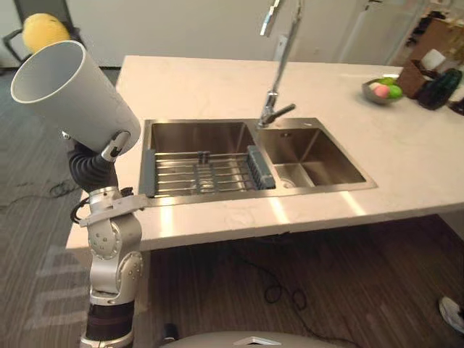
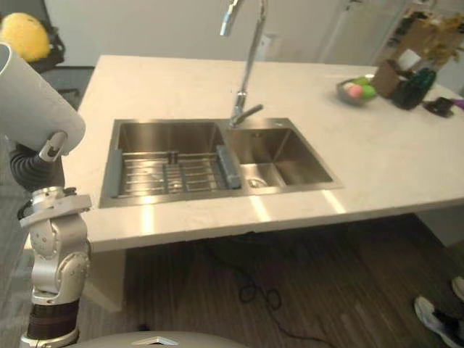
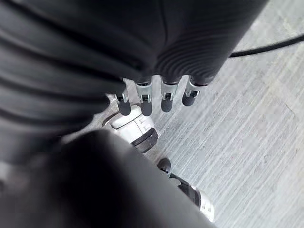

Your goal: Walk over to the sink, pick up the cup, carry it to the dishwasher, place the cup inside the dishwasher, then close the dishwasher door

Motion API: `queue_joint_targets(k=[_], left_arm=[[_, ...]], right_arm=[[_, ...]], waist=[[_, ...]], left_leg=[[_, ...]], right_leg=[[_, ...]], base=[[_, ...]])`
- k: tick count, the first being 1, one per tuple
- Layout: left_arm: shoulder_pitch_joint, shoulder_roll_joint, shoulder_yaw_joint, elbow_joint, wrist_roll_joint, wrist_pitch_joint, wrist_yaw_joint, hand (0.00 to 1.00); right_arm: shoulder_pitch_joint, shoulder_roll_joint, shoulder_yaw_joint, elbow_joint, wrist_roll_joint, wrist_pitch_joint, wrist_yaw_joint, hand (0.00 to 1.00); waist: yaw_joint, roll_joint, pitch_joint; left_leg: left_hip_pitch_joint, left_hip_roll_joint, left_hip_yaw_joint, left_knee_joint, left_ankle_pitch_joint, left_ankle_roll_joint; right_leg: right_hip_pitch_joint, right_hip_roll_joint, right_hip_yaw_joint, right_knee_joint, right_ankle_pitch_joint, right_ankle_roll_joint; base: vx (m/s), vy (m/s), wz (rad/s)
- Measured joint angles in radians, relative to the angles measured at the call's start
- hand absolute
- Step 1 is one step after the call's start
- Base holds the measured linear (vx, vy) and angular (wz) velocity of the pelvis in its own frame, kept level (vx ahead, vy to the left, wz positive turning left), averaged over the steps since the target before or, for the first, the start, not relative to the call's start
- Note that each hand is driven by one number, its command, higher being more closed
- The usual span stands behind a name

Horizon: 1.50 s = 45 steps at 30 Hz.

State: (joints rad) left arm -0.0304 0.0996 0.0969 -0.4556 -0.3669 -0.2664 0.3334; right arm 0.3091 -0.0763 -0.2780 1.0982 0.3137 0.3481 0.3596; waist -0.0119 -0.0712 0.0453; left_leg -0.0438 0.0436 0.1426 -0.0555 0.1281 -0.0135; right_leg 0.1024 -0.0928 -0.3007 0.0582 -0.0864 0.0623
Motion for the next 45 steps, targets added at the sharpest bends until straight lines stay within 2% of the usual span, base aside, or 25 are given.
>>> queue_joint_targets(k=[2, 6, 8, 10, 12, 13, 14, 15, 16, 17, 18, 19, 21, 23, 24, 26, 27, 29, 32, 33, 34, 35, 39, 41, 45], left_arm=[[0.038, 0.001, 0.083, -0.053, 0.000, -0.019, 0.026, 1.00], [0.090, 0.003, 0.231, -0.086, -0.001, -0.073, 0.082, 1.00], [0.081, 0.020, 0.264, -0.088, -0.002, -0.108, 0.101, 1.00], [0.067, 0.028, 0.276, -0.104, -0.002, -0.118, 0.096, 1.00], [0.057, 0.024, 0.286, -0.116, -0.001, -0.130, 0.083, 1.00], [0.038, 0.016, 0.283, -0.115, -0.001, -0.129, 0.061, 1.00], [0.013, 0.016, 0.287, -0.115, -0.005, -0.129, 0.034, 1.00], [0.009, 0.005, 0.291, -0.114, -0.011, -0.129, 0.024, 1.00], [0.002, -0.026, 0.311, -0.113, -0.026, -0.135, 0.005, 1.00], [-0.012, -0.032, 0.324, -0.097, -0.043, -0.150, -0.022, 1.00], [-0.008, -0.044, 0.323, -0.091, -0.053, -0.152, -0.035, 1.00], [0.007, -0.059, 0.308, -0.082, -0.081, -0.152, -0.062, 1.00], [0.005, -0.056, 0.267, -0.074, -0.103, -0.150, -0.090, 1.00], [0.013, -0.050, 0.226, -0.067, -0.102, -0.144, -0.110, 1.00], [0.031, -0.050, 0.181, -0.064, -0.100, -0.136, -0.121, 1.00], [0.010, -0.050, 0.124, -0.032, -0.105, -0.137, -0.152, 1.00], [-0.005, -0.050, 0.092, -0.010, -0.104, -0.138, -0.163, 1.00], [-0.036, -0.051, -0.032, 0.076, -0.102, -0.142, -0.187, 1.00], [-0.038, -0.049, -0.121, 0.130, -0.087, -0.132, -0.190, 1.00], [-0.039, -0.045, -0.124, 0.129, -0.076, -0.132, -0.192, 1.00], [-0.040, -0.023, -0.125, 0.121, -0.059, -0.125, -0.193, 1.00], [-0.057, -0.006, -0.128, 0.117, -0.051, -0.115, -0.193, 1.00], [-0.066, -0.003, -0.149, 0.115, -0.041, -0.054, -0.197, 1.00], [-0.075, 0.001, -0.146, 0.101, -0.041, -0.028, -0.193, 1.00], [-0.065, 0.006, -0.147, 0.060, -0.043, -0.011, -0.174, 1.00]], right_arm=[[-0.038, -0.013, 0.001, 0.028, -0.008, -0.018, 0.012, 0.00], [-0.085, -0.056, -0.005, 0.045, -0.010, -0.054, 0.033, 0.00], [-0.105, -0.060, -0.061, 0.098, -0.032, -0.084, 0.036, 0.00], [-0.114, -0.075, -0.057, 0.095, -0.038, -0.084, 0.031, 0.00], [-0.101, -0.094, -0.058, 0.077, -0.036, -0.084, 0.034, 0.00], [-0.081, -0.113, -0.065, 0.016, -0.036, -0.090, 0.051, 0.00], [-0.057, -0.110, -0.083, -0.012, -0.036, -0.087, 0.055, 0.00], [-0.057, -0.109, -0.091, -0.014, -0.037, -0.084, 0.055, 0.00], [-0.065, -0.103, -0.110, -0.013, -0.038, -0.081, 0.052, 0.00], [-0.074, -0.076, -0.118, -0.009, -0.038, -0.075, 0.035, 0.00], [-0.079, -0.079, -0.120, -0.013, -0.035, -0.072, 0.034, 0.00], [-0.077, -0.101, -0.129, -0.019, -0.023, -0.045, 0.043, 0.00], [-0.058, -0.095, -0.120, -0.037, -0.005, -0.024, 0.031, 0.00], [-0.056, -0.074, -0.117, -0.062, 0.003, -0.015, -0.015, 0.00], [-0.054, -0.075, -0.117, -0.078, 0.018, -0.010, -0.024, 0.00], [-0.049, -0.065, -0.116, -0.119, 0.082, -0.010, -0.028, 0.00], [-0.048, -0.057, -0.122, -0.118, 0.103, -0.014, -0.028, 0.00], [-0.044, -0.037, -0.136, -0.122, 0.174, -0.018, -0.025, 0.00], [-0.047, -0.029, -0.137, -0.122, 0.194, -0.017, -0.048, 0.00], [-0.048, -0.029, -0.134, -0.121, 0.194, -0.016, -0.054, 0.00], [-0.051, -0.009, -0.120, -0.101, 0.193, -0.011, -0.079, 0.00], [-0.062, -0.012, -0.099, -0.089, 0.190, -0.011, -0.098, 0.00], [-0.071, -0.057, -0.047, -0.099, 0.112, -0.023, -0.099, 0.00], [-0.082, -0.072, 0.003, -0.099, -0.001, -0.059, -0.118, 0.00], [-0.119, -0.107, 0.115, -0.105, -0.193, -0.110, -0.119, 0.00]], waist=[[0.033, 0.006, 0.070], [0.105, 0.069, 0.163], [0.112, 0.039, 0.181], [0.110, 0.044, 0.175], [0.094, 0.080, 0.155], [0.085, 0.117, 0.145], [0.067, 0.110, 0.145], [0.060, 0.122, 0.145], [0.053, 0.128, 0.128], [0.032, 0.119, 0.131], [0.029, 0.137, 0.133], [0.032, 0.144, 0.142], [0.045, 0.124, 0.134], [0.039, 0.105, 0.124], [0.032, 0.108, 0.126], [-0.009, 0.123, 0.126], [-0.014, 0.130, 0.122], [-0.031, 0.141, 0.124], [-0.025, 0.135, 0.120], [-0.024, 0.126, 0.115], [-0.020, 0.078, 0.086], [-0.023, 0.068, 0.089], [-0.008, 0.103, 0.064], [0.001, 0.096, 0.054], [0.005, 0.094, 0.053]], left_leg=[[-0.086, -0.013, -0.095, 0.132, -0.029, -0.004], [-0.152, -0.017, -0.215, 0.122, -0.014, -0.025], [-0.221, 0.005, 0.083, 0.268, -0.136, 0.136], [-0.216, 0.055, 0.317, 0.491, -0.219, 0.212], [-0.139, 0.141, 0.434, 0.609, -0.292, 0.203], [-0.135, 0.147, 0.469, 0.611, -0.296, 0.153], [-0.139, 0.109, 0.489, 0.581, -0.261, 0.197], [-0.138, 0.078, 0.461, 0.521, -0.246, 0.222], [-0.098, -0.004, 0.365, 0.306, -0.198, 0.179], [-0.046, -0.027, 0.427, 0.246, -0.245, 0.171], [-0.010, -0.003, 0.466, 0.228, -0.275, 0.134], [0.053, -0.037, 0.450, 0.120, -0.232, 0.088], [0.081, -0.066, 0.393, 0.066, -0.186, 0.116], [0.086, -0.065, 0.324, 0.061, -0.183, 0.111], [0.094, -0.063, 0.269, 0.063, -0.178, 0.111], [0.083, -0.060, 0.164, 0.077, -0.164, 0.113], [0.079, -0.060, 0.133, 0.074, -0.159, 0.112], [0.074, -0.073, 0.006, 0.070, -0.145, 0.098], [0.077, -0.073, -0.039, 0.046, -0.127, 0.070], [0.081, -0.074, -0.039, 0.022, -0.119, 0.058], [0.090, -0.095, -0.034, -0.022, -0.085, 0.031], [0.044, -0.085, -0.028, 0.025, -0.050, 0.018], [0.077, -0.013, -0.028, -0.029, -0.020, -0.021], [0.083, 0.023, -0.005, -0.030, -0.024, -0.034], [0.028, 0.055, -0.003, -0.022, -0.017, -0.044]], right_leg=[[0.004, -0.010, -0.087, 0.073, -0.050, -0.018], [0.009, 0.015, -0.247, 0.104, -0.075, -0.036], [0.024, -0.046, -0.459, 0.061, -0.069, -0.058], [0.026, -0.090, -0.573, 0.082, -0.070, -0.060], [0.047, -0.106, -0.687, 0.130, -0.076, -0.063], [0.052, -0.129, -0.763, 0.222, -0.103, -0.060], [0.038, -0.183, -0.782, 0.300, -0.140, -0.075], [0.031, -0.170, -0.781, 0.290, -0.153, -0.073], [0.003, -0.093, -0.792, 0.171, -0.144, -0.083], [0.024, -0.073, -0.855, 0.076, -0.068, -0.023], [0.036, -0.077, -0.902, 0.109, -0.072, 0.000], [0.062, -0.125, -0.955, 0.221, -0.119, -0.016], [0.061, -0.198, -0.983, 0.356, -0.157, -0.048], [0.056, -0.218, -0.971, 0.362, -0.151, -0.072], [0.012, -0.215, -0.847, 0.348, -0.159, -0.129], [-0.056, -0.180, -0.576, 0.331, -0.171, -0.148], [-0.085, -0.164, -0.466, 0.337, -0.171, -0.147], [-0.147, -0.105, -0.064, 0.357, -0.160, -0.100], [-0.157, -0.064, 0.213, 0.348, -0.140, -0.047], [-0.157, -0.065, 0.231, 0.325, -0.134, -0.047], [-0.160, -0.091, 0.251, 0.247, -0.125, -0.066], [-0.169, -0.096, 0.246, 0.237, -0.087, 0.047], [-0.091, -0.022, 0.203, 0.084, -0.014, 0.026], [-0.049, 0.011, 0.187, -0.018, 0.056, 0.016], [-0.066, 0.043, 0.163, -0.054, 0.094, -0.002]], base=[[-0.02, -0.080, 1.67], [-0.10, -0.108, 1.44], [0.16, -0.108, 2.10], [0.27, 0.052, 1.92], [0.37, 0.134, 1.98], [0.14, 0.209, 2.43], [0.03, 0.220, 2.56], [-0.05, 0.201, 2.61], [0.00, 0.152, 2.65], [0.07, 0.140, 2.54], [0.16, 0.147, 2.12], [0.12, 0.109, 1.41], [0.03, 0.074, 1.11], [-0.02, 0.014, 0.93], [-0.07, -0.008, 0.84], [-0.14, 0.018, 1.39], [-0.22, 0.093, 1.82], [-0.24, 0.114, 1.69], [-0.13, -0.123, 1.29], [-0.06, -0.210, 0.93], [-0.08, -0.283, 0.83], [-0.09, -0.262, 0.66], [0.01, -0.184, -0.04], [0.05, -0.123, -0.36], [0.04, -0.092, 0.07]])
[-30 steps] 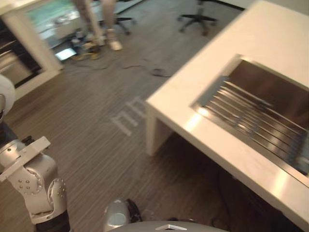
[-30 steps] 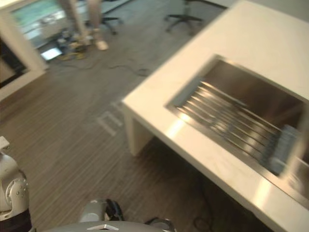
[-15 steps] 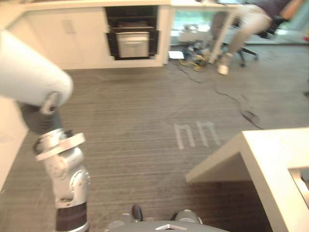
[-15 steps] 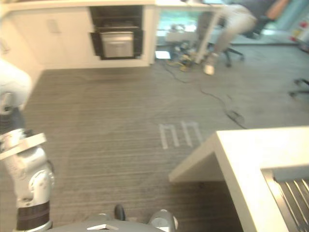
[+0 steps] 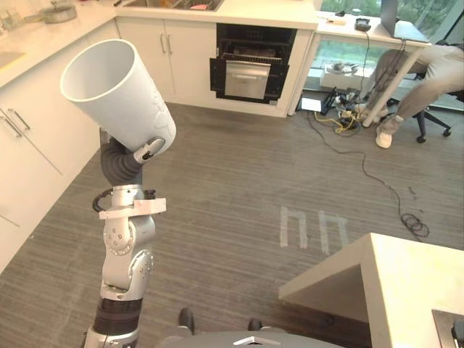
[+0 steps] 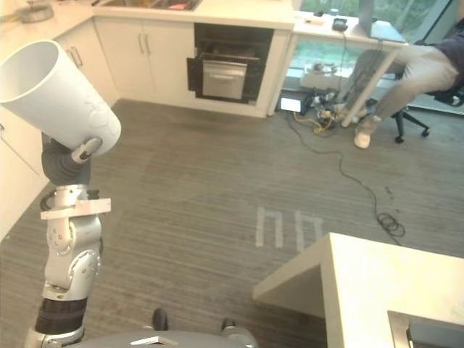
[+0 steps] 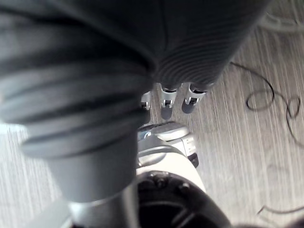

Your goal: Walk over to the sink, pick up the cup, carry it to the dishwasher, place the cup inside the dishwasher, then close the dishwasher door

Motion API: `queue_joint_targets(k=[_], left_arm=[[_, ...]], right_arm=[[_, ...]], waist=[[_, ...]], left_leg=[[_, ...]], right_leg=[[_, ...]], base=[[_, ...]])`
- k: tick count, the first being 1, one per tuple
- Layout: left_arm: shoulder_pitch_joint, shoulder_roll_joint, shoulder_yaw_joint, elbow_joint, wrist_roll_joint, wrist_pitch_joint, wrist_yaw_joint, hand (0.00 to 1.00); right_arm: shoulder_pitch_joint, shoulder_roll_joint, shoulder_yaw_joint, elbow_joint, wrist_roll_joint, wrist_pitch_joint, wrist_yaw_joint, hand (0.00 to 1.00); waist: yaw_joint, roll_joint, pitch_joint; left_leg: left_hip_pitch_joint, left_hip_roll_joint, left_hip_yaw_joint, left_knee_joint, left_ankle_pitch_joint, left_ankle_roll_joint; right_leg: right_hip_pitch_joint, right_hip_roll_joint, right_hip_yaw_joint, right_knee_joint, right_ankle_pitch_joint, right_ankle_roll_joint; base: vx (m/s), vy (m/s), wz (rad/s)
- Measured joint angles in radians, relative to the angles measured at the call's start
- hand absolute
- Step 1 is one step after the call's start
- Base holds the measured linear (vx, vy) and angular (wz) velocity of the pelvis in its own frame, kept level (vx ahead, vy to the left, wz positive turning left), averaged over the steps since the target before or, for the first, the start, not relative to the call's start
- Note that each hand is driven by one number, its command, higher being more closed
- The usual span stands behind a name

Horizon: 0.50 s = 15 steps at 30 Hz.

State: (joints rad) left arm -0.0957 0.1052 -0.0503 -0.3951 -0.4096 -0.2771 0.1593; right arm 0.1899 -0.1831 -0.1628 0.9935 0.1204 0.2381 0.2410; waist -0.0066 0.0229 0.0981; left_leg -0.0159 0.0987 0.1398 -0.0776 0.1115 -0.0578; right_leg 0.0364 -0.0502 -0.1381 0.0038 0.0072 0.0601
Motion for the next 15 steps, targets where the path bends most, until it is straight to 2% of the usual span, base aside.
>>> queue_joint_targets(k=[1, 3, 4, 7, 9, 15], left_arm=[[0.007, 0.002, 0.000, -0.006, -0.001, 0.000, 0.003, 1.00], [0.018, 0.005, -0.007, -0.011, -0.002, 0.000, 0.002, 1.00], [0.019, 0.004, -0.015, -0.012, -0.002, 0.000, -0.002, 1.00], [0.039, 0.005, -0.025, -0.036, -0.002, -0.014, -0.025, 1.00], [0.059, 0.007, -0.025, -0.067, -0.002, -0.021, -0.033, 1.00], [0.061, 0.011, -0.058, -0.066, 0.001, -0.047, -0.037, 1.00]], right_arm=[[0.000, 0.002, 0.007, -0.002, -0.013, -0.007, 0.000, 0.00], [0.000, 0.001, 0.018, -0.013, -0.054, -0.018, -0.004, 0.00], [0.001, -0.005, 0.023, -0.017, -0.072, -0.019, -0.004, 0.00], [0.008, -0.006, 0.028, -0.026, -0.087, -0.034, -0.013, 0.00], [0.015, -0.008, 0.038, -0.034, -0.090, -0.049, -0.022, 0.00], [0.052, 0.014, 0.042, -0.098, -0.086, -0.066, -0.096, 0.00]], waist=[[-0.003, -0.002, 0.001], [-0.006, -0.004, 0.004], [-0.007, -0.003, 0.005], [-0.011, -0.002, 0.005], [-0.014, -0.002, 0.005], [-0.035, 0.001, 0.006]], left_leg=[[-0.010, 0.005, 0.006, 0.015, -0.008, 0.005], [-0.057, 0.048, 0.131, 0.124, -0.055, 0.014], [-0.062, 0.058, 0.159, 0.151, -0.056, 0.021], [-0.037, 0.027, 0.132, 0.100, -0.041, 0.026], [0.005, 0.005, 0.134, 0.004, 0.001, 0.020], [0.018, -0.016, 0.119, -0.008, 0.000, 0.024]], right_leg=[[0.001, 0.001, -0.012, -0.001, 0.002, -0.004], [0.011, -0.003, -0.052, -0.003, 0.000, -0.010], [0.029, -0.007, -0.074, -0.003, -0.006, -0.007], [0.050, -0.029, -0.100, 0.003, -0.021, 0.007], [0.049, -0.038, -0.097, 0.005, -0.023, 0.012], [0.070, -0.055, -0.099, 0.005, -0.028, 0.023]], base=[[0.05, -0.081, 0.30], [0.08, -0.053, 0.52], [0.07, -0.009, 0.57], [0.03, 0.059, 0.40], [0.02, 0.073, 0.13], [0.00, 0.012, 0.03]])
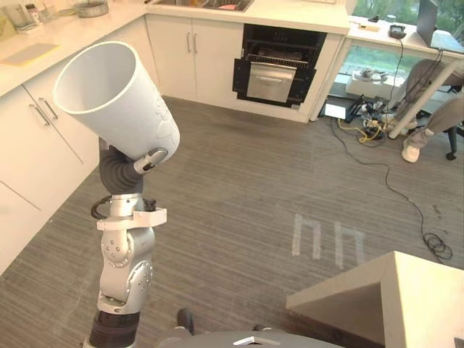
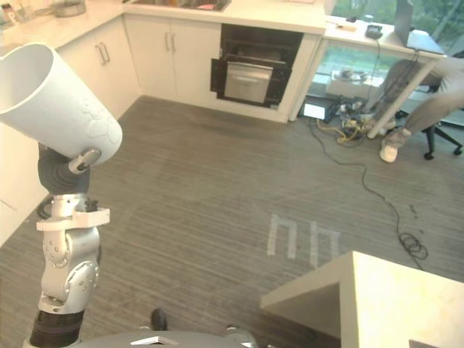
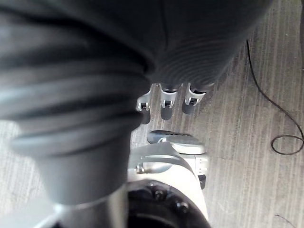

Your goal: Walk over to the sink, pick up the cup, carry it to the dishwasher, place the cup inside the dishwasher, then close the dishwasher door

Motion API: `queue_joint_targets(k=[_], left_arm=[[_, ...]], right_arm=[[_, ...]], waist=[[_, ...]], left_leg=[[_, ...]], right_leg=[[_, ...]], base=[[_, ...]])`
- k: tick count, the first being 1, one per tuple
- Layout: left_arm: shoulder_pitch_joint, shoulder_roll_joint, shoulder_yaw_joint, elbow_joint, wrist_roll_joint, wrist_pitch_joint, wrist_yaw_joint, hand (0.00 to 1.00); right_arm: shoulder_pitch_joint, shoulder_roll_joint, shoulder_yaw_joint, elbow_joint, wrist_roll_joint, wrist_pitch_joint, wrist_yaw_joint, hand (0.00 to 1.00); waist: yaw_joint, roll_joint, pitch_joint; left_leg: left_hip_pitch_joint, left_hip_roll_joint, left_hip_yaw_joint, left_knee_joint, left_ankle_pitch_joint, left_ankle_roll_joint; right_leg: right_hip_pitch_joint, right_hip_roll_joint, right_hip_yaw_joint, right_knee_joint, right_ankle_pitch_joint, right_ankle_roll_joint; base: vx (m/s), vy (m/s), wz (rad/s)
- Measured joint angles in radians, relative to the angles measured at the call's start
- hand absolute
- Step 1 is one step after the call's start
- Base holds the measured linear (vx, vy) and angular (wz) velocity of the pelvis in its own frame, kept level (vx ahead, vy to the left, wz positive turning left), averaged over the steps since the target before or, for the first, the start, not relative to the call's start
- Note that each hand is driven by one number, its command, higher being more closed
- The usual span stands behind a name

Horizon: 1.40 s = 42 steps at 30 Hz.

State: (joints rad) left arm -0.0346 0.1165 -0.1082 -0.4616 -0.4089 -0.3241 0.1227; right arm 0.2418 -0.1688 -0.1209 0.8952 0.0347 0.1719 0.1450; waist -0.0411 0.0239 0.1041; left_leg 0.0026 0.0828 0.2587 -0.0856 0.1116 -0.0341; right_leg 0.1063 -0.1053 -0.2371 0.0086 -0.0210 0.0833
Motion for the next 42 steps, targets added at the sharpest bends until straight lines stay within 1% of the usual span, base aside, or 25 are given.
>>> queue_joint_targets(k=[4, 5, 7, 9, 10, 13, 15, 16, 17, 22, 23, 24, 26, 28, 31, 34, 35, 36, 37, 38, 39, 40, 41, 42], left_arm=[[0.001, 0.000, -0.020, 0.002, 0.000, -0.016, -0.013, 1.00], [0.001, 0.000, -0.026, 0.004, 0.000, -0.019, -0.019, 1.00], [0.005, -0.001, -0.032, 0.006, 0.000, -0.025, -0.023, 1.00], [0.017, -0.001, -0.030, 0.008, 0.000, -0.034, -0.024, 1.00], [0.030, -0.003, -0.025, 0.009, -0.001, -0.036, -0.025, 1.00], [0.073, -0.023, 0.012, 0.012, -0.003, -0.036, -0.026, 1.00], [0.078, -0.027, 0.025, 0.012, -0.004, -0.038, -0.028, 1.00], [0.078, -0.028, 0.037, 0.012, -0.004, -0.042, -0.027, 1.00], [0.082, -0.017, 0.063, 0.085, -0.021, -0.050, -0.019, 1.00], [0.082, -0.017, 0.063, 0.085, -0.021, -0.050, -0.018, 1.00], [0.082, -0.017, 0.062, 0.085, -0.021, -0.050, -0.018, 1.00], [0.082, -0.017, 0.062, 0.085, -0.021, -0.050, -0.018, 1.00], [0.082, -0.017, 0.058, 0.085, -0.020, -0.050, -0.017, 1.00], [0.082, -0.018, 0.057, 0.084, -0.020, -0.050, -0.017, 1.00], [0.083, -0.021, 0.055, 0.082, -0.020, -0.050, -0.017, 1.00], [0.091, -0.028, 0.055, 0.075, -0.019, -0.050, -0.020, 1.00], [0.104, -0.035, 0.058, 0.065, -0.019, -0.050, -0.020, 1.00], [0.131, -0.049, 0.061, 0.037, -0.019, -0.054, -0.019, 1.00], [0.136, -0.053, 0.062, 0.032, -0.019, -0.059, -0.019, 1.00], [0.155, -0.063, 0.067, 0.024, -0.020, -0.070, -0.019, 1.00], [0.168, -0.065, 0.070, 0.019, -0.020, -0.076, -0.019, 1.00], [0.196, -0.066, 0.078, 0.019, -0.020, -0.087, -0.021, 1.00], [0.209, -0.066, 0.093, 0.020, -0.020, -0.091, -0.022, 1.00], [0.207, -0.069, 0.104, 0.020, -0.020, -0.091, -0.027, 1.00]], right_arm=[[0.038, 0.022, 0.007, -0.068, -0.001, -0.026, -0.073, 0.00], [0.052, 0.021, 0.025, -0.095, -0.001, -0.027, -0.094, 0.00], [0.073, 0.020, 0.040, -0.133, -0.003, -0.029, -0.122, 0.00], [0.082, 0.021, 0.041, -0.151, -0.003, -0.029, -0.130, 0.00], [0.100, 0.023, 0.042, -0.182, -0.004, -0.030, -0.147, 0.00], [0.138, 0.027, 0.043, -0.243, -0.029, -0.042, -0.180, 0.00], [0.158, 0.032, 0.042, -0.253, -0.042, -0.089, -0.204, 0.00], [0.173, 0.033, 0.042, -0.253, -0.056, -0.144, -0.220, 0.00], [0.210, 0.011, 0.108, -0.203, -0.160, -0.342, -0.308, 0.00], [0.210, 0.010, 0.107, -0.200, -0.160, -0.343, -0.308, 0.00], [0.210, 0.010, 0.107, -0.192, -0.158, -0.349, -0.308, 0.00], [0.203, 0.010, 0.105, -0.171, -0.152, -0.366, -0.303, 0.00], [0.198, 0.010, 0.103, -0.152, -0.138, -0.379, -0.294, 0.00], [0.184, 0.012, 0.085, -0.105, -0.099, -0.411, -0.255, 0.00], [0.160, 0.013, 0.066, -0.036, -0.039, -0.445, -0.195, 0.00], [0.139, 0.012, 0.060, 0.026, 0.014, -0.478, -0.121, 0.00], [0.135, 0.012, 0.060, 0.032, 0.019, -0.478, -0.103, 0.00], [0.128, 0.012, 0.059, 0.037, 0.019, -0.477, -0.084, 0.00], [0.123, 0.012, 0.059, 0.037, 0.019, -0.477, -0.081, 0.00], [0.113, 0.005, 0.059, 0.037, 0.018, -0.476, -0.070, 0.00], [0.113, -0.003, 0.058, 0.037, 0.019, -0.476, -0.060, 0.00], [0.115, -0.012, 0.056, 0.037, 0.018, -0.476, -0.048, 0.00], [0.114, -0.009, 0.034, 0.037, 0.018, -0.476, -0.043, 0.00], [0.110, 0.000, 0.017, 0.042, 0.017, -0.478, -0.041, 0.00]], waist=[[-0.018, -0.001, -0.001], [-0.019, -0.004, -0.002], [-0.021, -0.001, -0.005], [-0.024, 0.000, -0.006], [-0.024, 0.004, -0.007], [-0.032, 0.018, -0.016], [-0.032, 0.026, -0.023], [-0.033, 0.031, -0.026], [-0.047, 0.038, -0.078], [-0.046, 0.037, -0.078], [-0.043, 0.036, -0.079], [-0.043, 0.033, -0.081], [-0.043, 0.031, -0.082], [-0.042, 0.030, -0.082], [-0.041, 0.029, -0.080], [-0.039, 0.031, -0.077], [-0.032, 0.033, -0.075], [-0.024, 0.034, -0.068], [-0.021, 0.031, -0.055], [-0.012, 0.031, -0.026], [-0.004, 0.043, -0.017], [0.009, 0.045, -0.009], [0.008, 0.044, -0.009], [0.008, 0.039, -0.006]], left_leg=[[-0.002, -0.001, -0.012, 0.000, 0.004, -0.002], [-0.002, -0.001, -0.011, 0.000, 0.005, -0.002], [-0.001, -0.001, -0.011, 0.000, 0.007, 0.000], [0.001, -0.002, -0.011, 0.000, 0.011, 0.005], [0.001, -0.002, -0.011, 0.000, 0.020, 0.013], [0.002, -0.002, -0.011, 0.000, 0.024, 0.016], [-0.005, 0.000, -0.009, 0.000, 0.017, 0.007], [-0.008, 0.001, -0.005, -0.001, 0.017, 0.007], [-0.034, 0.005, 0.020, -0.001, 0.025, -0.001], [-0.034, 0.005, 0.023, -0.001, 0.025, -0.001], [-0.033, 0.005, 0.026, -0.001, 0.025, -0.001], [-0.032, 0.005, 0.028, -0.001, 0.025, -0.001], [-0.031, 0.005, 0.028, -0.001, 0.024, -0.001], [-0.030, 0.003, 0.023, -0.001, 0.024, -0.001], [-0.019, 0.001, 0.010, -0.001, 0.024, 0.000], [-0.013, -0.003, -0.024, 0.000, 0.018, 0.007], [-0.011, -0.005, -0.031, 0.001, 0.015, 0.007], [-0.036, 0.001, -0.019, 0.055, -0.012, 0.007], [-0.054, 0.010, -0.007, 0.109, -0.034, 0.010], [-0.101, 0.046, 0.017, 0.252, -0.099, 0.018], [-0.119, 0.063, 0.019, 0.313, -0.133, 0.020], [-0.148, 0.083, 0.017, 0.392, -0.172, 0.014], [-0.148, 0.082, 0.014, 0.400, -0.181, 0.010], [-0.146, 0.076, 0.012, 0.389, -0.175, 0.001]], right_leg=[[0.001, 0.000, -0.010, 0.000, -0.003, -0.005], [0.000, 0.000, -0.009, -0.001, -0.002, -0.005], [0.000, 0.000, -0.009, -0.002, 0.000, -0.005], [-0.001, 0.001, -0.009, -0.001, 0.005, 0.002], [-0.003, 0.004, -0.009, 0.003, 0.007, 0.001], [-0.006, 0.006, -0.008, 0.007, 0.007, 0.001], [-0.019, 0.007, -0.005, 0.007, 0.007, 0.000], [-0.027, 0.008, 0.002, 0.003, 0.004, -0.006], [-0.033, 0.007, 0.018, -0.073, 0.065, -0.006], [-0.035, 0.008, 0.024, -0.075, 0.065, -0.006], [-0.037, 0.009, 0.031, -0.075, 0.065, -0.006], [-0.037, 0.009, 0.035, -0.075, 0.065, -0.006], [-0.036, 0.009, 0.037, -0.073, 0.065, -0.005], [-0.033, 0.010, 0.037, -0.063, 0.061, -0.004], [-0.019, 0.016, 0.039, -0.046, 0.046, -0.003], [-0.006, 0.026, 0.066, -0.005, -0.003, -0.007], [-0.010, 0.027, 0.066, 0.019, -0.022, -0.010], [-0.024, 0.028, 0.073, 0.063, -0.055, -0.018], [-0.026, 0.027, 0.081, 0.081, -0.067, -0.022], [-0.044, 0.027, 0.092, 0.141, -0.098, -0.026], [-0.045, 0.031, 0.091, 0.170, -0.112, -0.023], [-0.049, 0.035, 0.094, 0.207, -0.136, -0.022], [-0.047, 0.032, 0.093, 0.221, -0.151, -0.023], [-0.043, 0.025, 0.093, 0.221, -0.153, -0.023]], base=[[-0.01, -0.002, 0.06], [0.00, 0.000, 0.00], [0.00, 0.000, 0.00], [0.00, 0.000, 0.00], [0.00, 0.000, 0.00], [-0.01, -0.003, 0.00], [-0.05, -0.002, -0.05], [-0.03, 0.003, -0.08], [-0.02, 0.002, -0.06], [0.00, 0.001, -0.02], [0.01, 0.004, -0.10], [0.01, 0.004, -0.09], [0.00, 0.002, -0.02], [0.01, 0.004, 0.05], [-0.01, -0.001, 0.12], [-0.04, -0.015, 0.36], [0.01, -0.027, 0.47], [0.01, -0.034, 0.45], [0.00, -0.040, 0.44], [-0.02, -0.034, 0.21], [0.00, 0.000, 0.00], [0.02, -0.012, -0.03], [0.05, 0.002, 0.02], [0.06, 0.011, 0.09]])
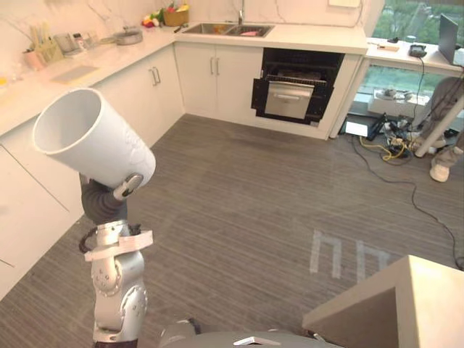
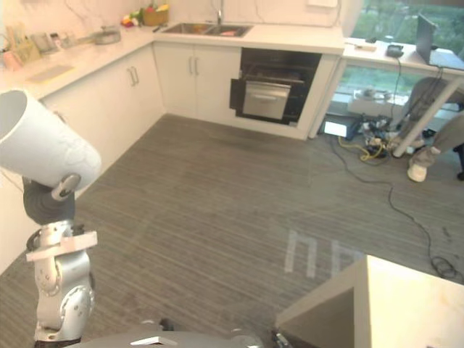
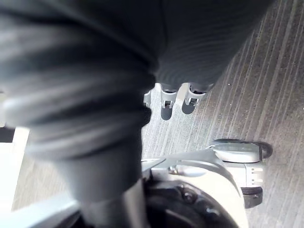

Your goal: Walk over to the sink, pick up the cup, carry it to the dishwasher, place the cup inside the dishwasher, then close the dishwasher door

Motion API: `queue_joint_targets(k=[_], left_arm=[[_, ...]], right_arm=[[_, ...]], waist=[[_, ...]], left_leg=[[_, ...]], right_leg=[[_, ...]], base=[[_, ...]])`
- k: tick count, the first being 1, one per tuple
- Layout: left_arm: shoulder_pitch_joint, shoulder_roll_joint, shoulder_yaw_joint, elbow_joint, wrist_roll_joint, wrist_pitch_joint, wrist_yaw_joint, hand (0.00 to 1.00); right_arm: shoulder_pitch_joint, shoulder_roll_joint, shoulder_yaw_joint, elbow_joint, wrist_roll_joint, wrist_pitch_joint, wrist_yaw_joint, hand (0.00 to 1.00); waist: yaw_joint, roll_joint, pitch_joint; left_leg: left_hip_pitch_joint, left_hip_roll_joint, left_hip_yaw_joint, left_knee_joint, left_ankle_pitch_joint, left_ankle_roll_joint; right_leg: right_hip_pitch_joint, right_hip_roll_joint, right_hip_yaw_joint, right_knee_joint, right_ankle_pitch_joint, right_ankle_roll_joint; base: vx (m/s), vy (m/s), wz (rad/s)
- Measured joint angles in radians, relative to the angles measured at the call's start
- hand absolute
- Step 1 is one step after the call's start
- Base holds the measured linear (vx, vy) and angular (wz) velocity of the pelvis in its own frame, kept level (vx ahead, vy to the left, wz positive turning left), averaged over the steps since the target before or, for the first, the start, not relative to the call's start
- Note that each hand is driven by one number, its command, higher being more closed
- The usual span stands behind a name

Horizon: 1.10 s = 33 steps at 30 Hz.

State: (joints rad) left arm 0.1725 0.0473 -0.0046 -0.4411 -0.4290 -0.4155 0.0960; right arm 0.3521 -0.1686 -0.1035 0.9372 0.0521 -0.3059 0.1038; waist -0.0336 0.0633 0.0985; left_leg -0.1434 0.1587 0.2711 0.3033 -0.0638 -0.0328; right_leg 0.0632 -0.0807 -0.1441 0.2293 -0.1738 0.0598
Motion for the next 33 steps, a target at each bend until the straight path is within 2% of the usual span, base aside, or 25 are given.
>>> queue_joint_targets(k=[1, 3, 4, 6, 7, 8, 9, 10, 11, 12, 13, 14, 15, 16, 17, 18, 20, 22, 23, 25, 27, 30, 31, 32, 33], left_arm=[[-0.003, -0.003, 0.009, 0.000, 0.000, -0.001, -0.004, 1.00], [-0.010, -0.016, 0.026, 0.010, 0.001, -0.007, -0.016, 1.00], [-0.011, -0.017, 0.024, 0.013, 0.001, -0.007, -0.015, 1.00], [0.010, -0.036, 0.039, 0.013, 0.000, -0.031, -0.016, 1.00], [0.013, -0.042, 0.044, 0.013, 0.000, -0.033, -0.016, 1.00], [0.012, -0.061, 0.052, 0.013, -0.001, -0.038, -0.024, 1.00], [-0.001, -0.050, 0.063, 0.014, -0.003, -0.039, -0.037, 1.00], [0.001, -0.040, 0.084, 0.014, -0.021, -0.041, -0.065, 1.00], [0.020, -0.036, 0.087, 0.013, -0.042, -0.033, -0.085, 1.00], [0.022, -0.034, 0.088, 0.010, -0.050, -0.029, -0.099, 1.00], [0.018, -0.030, 0.082, 0.009, -0.069, -0.018, -0.127, 1.00], [0.001, -0.022, 0.081, 0.008, -0.077, -0.004, -0.146, 1.00], [-0.006, -0.019, 0.076, 0.008, -0.077, 0.010, -0.149, 1.00], [-0.007, -0.014, 0.066, -0.001, -0.077, 0.031, -0.154, 1.00], [-0.009, -0.005, 0.043, -0.009, -0.073, 0.047, -0.154, 1.00], [-0.015, 0.002, 0.029, -0.009, -0.065, 0.050, -0.154, 1.00], [-0.058, 0.019, -0.026, -0.007, -0.046, 0.065, -0.155, 1.00], [-0.115, 0.024, -0.046, 0.014, -0.044, 0.069, -0.167, 1.00], [-0.155, 0.025, -0.061, 0.053, -0.044, 0.069, -0.175, 1.00], [-0.172, 0.023, -0.086, 0.098, -0.047, 0.079, -0.188, 1.00], [-0.173, 0.017, -0.119, 0.098, -0.053, 0.079, -0.203, 1.00], [-0.174, 0.005, -0.133, 0.096, -0.061, 0.067, -0.217, 1.00], [-0.170, 0.001, -0.131, 0.095, -0.064, 0.049, -0.224, 1.00], [-0.149, -0.013, -0.129, 0.082, -0.070, 0.042, -0.231, 1.00], [-0.140, -0.017, -0.133, 0.066, -0.071, 0.042, -0.230, 1.00]], right_arm=[[-0.005, 0.003, -0.006, 0.007, 0.000, -0.006, 0.001, 0.00], [-0.038, 0.008, -0.019, 0.033, -0.003, -0.025, 0.022, 0.00], [-0.041, 0.009, -0.019, 0.033, -0.006, -0.025, 0.026, 0.00], [-0.037, -0.024, -0.018, 0.034, -0.015, -0.025, 0.056, 0.00], [-0.036, -0.029, -0.018, 0.037, -0.017, -0.028, 0.061, 0.00], [-0.031, -0.039, -0.023, 0.052, -0.018, -0.046, 0.065, 0.00], [-0.033, -0.022, -0.027, 0.058, -0.017, -0.046, 0.055, 0.00], [-0.053, 0.002, -0.018, 0.065, -0.022, -0.036, 0.043, 0.00], [-0.047, 0.013, -0.016, 0.070, -0.027, -0.025, 0.037, 0.00], [-0.043, 0.014, -0.017, 0.070, -0.031, -0.019, 0.036, 0.00], [-0.031, 0.022, -0.019, 0.070, -0.044, -0.013, 0.036, 0.00], [-0.031, 0.029, -0.030, 0.065, -0.044, -0.013, 0.036, 0.00], [-0.031, 0.031, -0.036, 0.065, -0.046, -0.013, 0.037, 0.00], [-0.023, 0.031, -0.051, 0.066, -0.046, -0.014, 0.038, 0.00], [-0.022, 0.041, -0.069, 0.065, -0.039, -0.021, 0.037, 0.00], [-0.022, 0.044, -0.070, 0.063, -0.039, -0.031, 0.035, 0.00], [-0.025, 0.055, -0.068, 0.058, -0.036, -0.072, 0.028, 0.00], [-0.025, 0.082, -0.075, 0.050, -0.005, -0.085, 0.022, 0.00], [-0.024, 0.096, -0.080, 0.026, 0.024, -0.084, 0.021, 0.00], [-0.005, 0.117, -0.097, -0.009, 0.057, -0.082, 0.020, 0.00], [0.020, 0.136, -0.105, -0.043, 0.079, -0.083, 0.019, 0.00], [0.028, 0.138, -0.105, -0.062, 0.080, -0.081, 0.021, 0.00], [0.027, 0.130, -0.104, -0.068, 0.080, -0.072, 0.025, 0.00], [0.036, 0.112, -0.090, -0.094, 0.089, -0.043, 0.024, 0.00], [0.042, 0.108, -0.084, -0.105, 0.099, -0.033, 0.023, 0.00]], waist=[[0.000, -0.002, 0.009], [-0.001, -0.020, 0.057], [0.002, -0.022, 0.064], [0.003, 0.010, 0.075], [0.006, 0.016, 0.072], [0.012, 0.053, 0.069], [0.019, 0.022, 0.078], [0.032, -0.044, 0.077], [0.039, -0.058, 0.067], [0.047, -0.080, 0.052], [0.051, -0.084, 0.042], [0.059, -0.102, 0.032], [0.062, -0.103, 0.032], [0.065, -0.105, 0.035], [0.043, -0.097, 0.034], [0.036, -0.094, 0.034], [0.011, -0.083, 0.038], [-0.010, -0.083, 0.041], [-0.028, -0.081, 0.044], [-0.051, -0.079, 0.049], [-0.054, -0.071, 0.046], [-0.046, -0.066, 0.050], [-0.037, -0.056, 0.045], [-0.048, -0.028, 0.032], [-0.057, -0.030, 0.020]], left_leg=[[0.005, -0.004, 0.001, -0.007, 0.004, -0.008], [-0.057, -0.012, 0.002, 0.097, 0.004, -0.074], [-0.072, -0.018, -0.006, 0.088, 0.002, -0.068], [-0.096, -0.019, -0.139, -0.042, 0.016, -0.088], [-0.096, -0.017, -0.154, -0.051, 0.011, -0.089], [-0.115, 0.014, -0.188, -0.035, 0.030, -0.088], [-0.120, 0.000, -0.188, 0.001, 0.053, -0.080], [-0.140, -0.041, -0.162, 0.087, 0.046, -0.053], [-0.164, -0.064, -0.147, 0.160, 0.006, -0.007], [-0.172, -0.081, -0.135, 0.186, -0.019, 0.013], [-0.170, -0.118, -0.116, 0.204, -0.064, 0.039], [-0.167, -0.147, -0.102, 0.224, -0.096, 0.077], [-0.154, -0.160, -0.089, 0.224, -0.110, 0.088], [-0.111, -0.188, -0.069, 0.201, -0.130, 0.100], [-0.045, -0.209, -0.073, 0.145, -0.135, 0.107], [-0.009, -0.215, -0.076, 0.109, -0.132, 0.107], [0.114, -0.219, -0.097, -0.048, -0.088, 0.125], [0.161, -0.220, -0.134, -0.127, -0.064, 0.129], [0.194, -0.222, -0.154, -0.162, -0.064, 0.127], [0.242, -0.232, -0.178, -0.164, -0.097, 0.123], [0.276, -0.236, -0.210, -0.076, -0.194, 0.120], [0.319, -0.226, -0.244, 0.037, -0.334, 0.099], [0.360, -0.204, -0.243, 0.061, -0.398, 0.089], [0.418, -0.163, -0.239, 0.060, -0.428, 0.067], [0.418, -0.144, -0.230, 0.111, -0.438, 0.054]], right_leg=[[0.003, -0.004, 0.002, -0.001, -0.001, -0.001], [0.023, -0.040, 0.017, -0.009, -0.004, -0.006], [0.028, -0.052, 0.016, -0.009, -0.008, 0.001], [0.081, -0.060, 0.030, -0.077, -0.022, 0.022], [0.092, -0.053, 0.033, -0.096, -0.022, 0.022], [0.102, -0.008, 0.060, -0.011, -0.050, 0.038], [0.088, -0.023, 0.072, 0.077, -0.092, 0.038], [0.104, -0.072, 0.067, 0.086, -0.185, 0.058], [0.116, -0.102, 0.077, 0.076, -0.208, 0.060], [0.128, -0.121, 0.080, 0.064, -0.217, 0.053], [0.166, -0.151, 0.079, 0.054, -0.217, 0.050], [0.107, -0.174, 0.076, 0.305, -0.178, 0.092], [0.076, -0.189, 0.070, 0.403, -0.144, 0.102], [0.035, -0.232, 0.043, 0.506, -0.053, 0.096], [0.009, -0.239, 0.065, 0.586, 0.086, 0.088], [-0.017, -0.232, 0.080, 0.637, 0.085, 0.095], [-0.150, -0.139, 0.051, 0.725, -0.072, 0.050], [-0.257, -0.069, 0.002, 0.673, -0.127, 0.009], [-0.336, -0.032, -0.026, 0.576, -0.134, -0.001], [-0.405, -0.016, -0.026, 0.374, -0.078, -0.001], [-0.448, -0.015, 0.054, 0.124, 0.029, -0.003], [-0.447, -0.024, 0.084, 0.138, 0.071, -0.033], [-0.437, -0.015, 0.077, 0.194, 0.104, -0.044], [-0.430, 0.009, 0.038, 0.271, 0.107, -0.046], [-0.422, 0.015, 0.019, 0.298, 0.114, -0.054]], base=[[0.04, 0.032, 0.09], [0.00, 0.048, 0.19], [-0.02, 0.067, 0.21], [0.08, 0.176, -0.04], [0.47, 0.153, -0.18], [0.51, 0.074, -0.08], [0.60, 0.099, -0.18], [0.32, 0.218, -0.09], [0.31, 0.242, -0.12], [0.47, 0.274, 0.05], [0.60, 0.244, 0.08], [0.59, 0.247, 0.04], [0.43, 0.328, -0.15], [0.36, 0.348, -0.19], [0.36, 0.323, -0.15], [0.35, 0.256, -0.01], [0.31, 0.164, 0.01], [-0.03, -0.010, 0.34], [-0.39, -0.065, 0.58], [-0.38, 0.012, 0.58], [-0.06, 0.047, 0.53], [0.52, -0.098, 0.30], [0.77, -0.180, -0.04], [0.79, -0.168, -0.02], [0.78, -0.168, 0.19]])
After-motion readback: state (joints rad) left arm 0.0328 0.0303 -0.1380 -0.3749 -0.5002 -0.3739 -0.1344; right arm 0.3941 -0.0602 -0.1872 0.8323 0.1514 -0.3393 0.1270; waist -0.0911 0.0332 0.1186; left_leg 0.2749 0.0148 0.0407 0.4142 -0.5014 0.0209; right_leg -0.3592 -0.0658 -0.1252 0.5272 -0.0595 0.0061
